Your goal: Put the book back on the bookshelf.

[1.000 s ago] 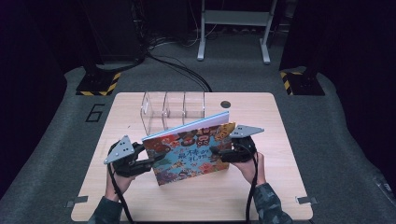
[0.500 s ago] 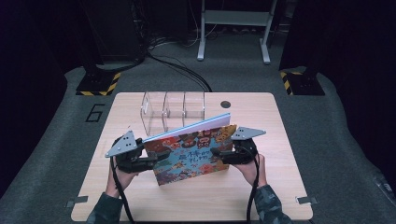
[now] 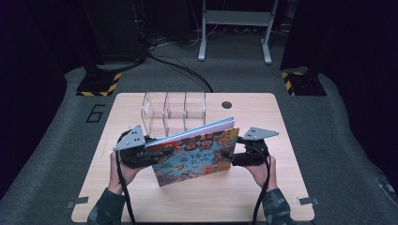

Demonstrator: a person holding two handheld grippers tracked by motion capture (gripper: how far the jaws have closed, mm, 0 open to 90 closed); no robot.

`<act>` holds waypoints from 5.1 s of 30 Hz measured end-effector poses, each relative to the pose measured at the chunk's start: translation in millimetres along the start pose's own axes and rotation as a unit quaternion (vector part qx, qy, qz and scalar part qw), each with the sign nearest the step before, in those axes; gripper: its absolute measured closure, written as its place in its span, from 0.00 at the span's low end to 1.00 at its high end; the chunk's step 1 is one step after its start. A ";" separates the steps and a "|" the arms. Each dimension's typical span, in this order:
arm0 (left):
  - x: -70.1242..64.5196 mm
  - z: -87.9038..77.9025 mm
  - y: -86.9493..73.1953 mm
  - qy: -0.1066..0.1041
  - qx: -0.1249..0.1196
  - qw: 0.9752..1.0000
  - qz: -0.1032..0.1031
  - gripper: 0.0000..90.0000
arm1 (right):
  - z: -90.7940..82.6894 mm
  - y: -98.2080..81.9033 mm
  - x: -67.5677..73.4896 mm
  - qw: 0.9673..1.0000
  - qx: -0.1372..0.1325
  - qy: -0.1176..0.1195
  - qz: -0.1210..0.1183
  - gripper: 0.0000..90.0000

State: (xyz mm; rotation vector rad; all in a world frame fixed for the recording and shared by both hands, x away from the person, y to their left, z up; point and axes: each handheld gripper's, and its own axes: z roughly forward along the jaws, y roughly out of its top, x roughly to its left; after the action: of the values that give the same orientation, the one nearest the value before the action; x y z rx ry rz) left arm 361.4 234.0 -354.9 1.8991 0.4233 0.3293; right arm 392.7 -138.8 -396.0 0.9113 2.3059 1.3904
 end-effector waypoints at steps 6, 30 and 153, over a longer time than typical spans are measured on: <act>0.6 -0.7 7.8 -0.013 0.021 1.000 -0.012 0.76 | 3.7 2.8 0.0 1.000 0.000 0.004 0.007 0.23; 5.1 15.6 44.1 -0.038 0.120 0.992 -0.003 0.76 | 10.5 3.2 6.0 1.000 -0.007 -0.007 -0.003 0.31; 51.6 -108.8 59.0 0.156 0.122 0.978 -0.066 0.90 | 7.5 -142.6 -65.0 0.966 0.097 -0.210 0.115 0.17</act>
State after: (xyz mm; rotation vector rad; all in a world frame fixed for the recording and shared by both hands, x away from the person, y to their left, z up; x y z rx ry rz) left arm 369.8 328.3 -260.0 2.0506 0.8295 0.5079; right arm 393.8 -223.3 -528.2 1.4188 2.0779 0.9374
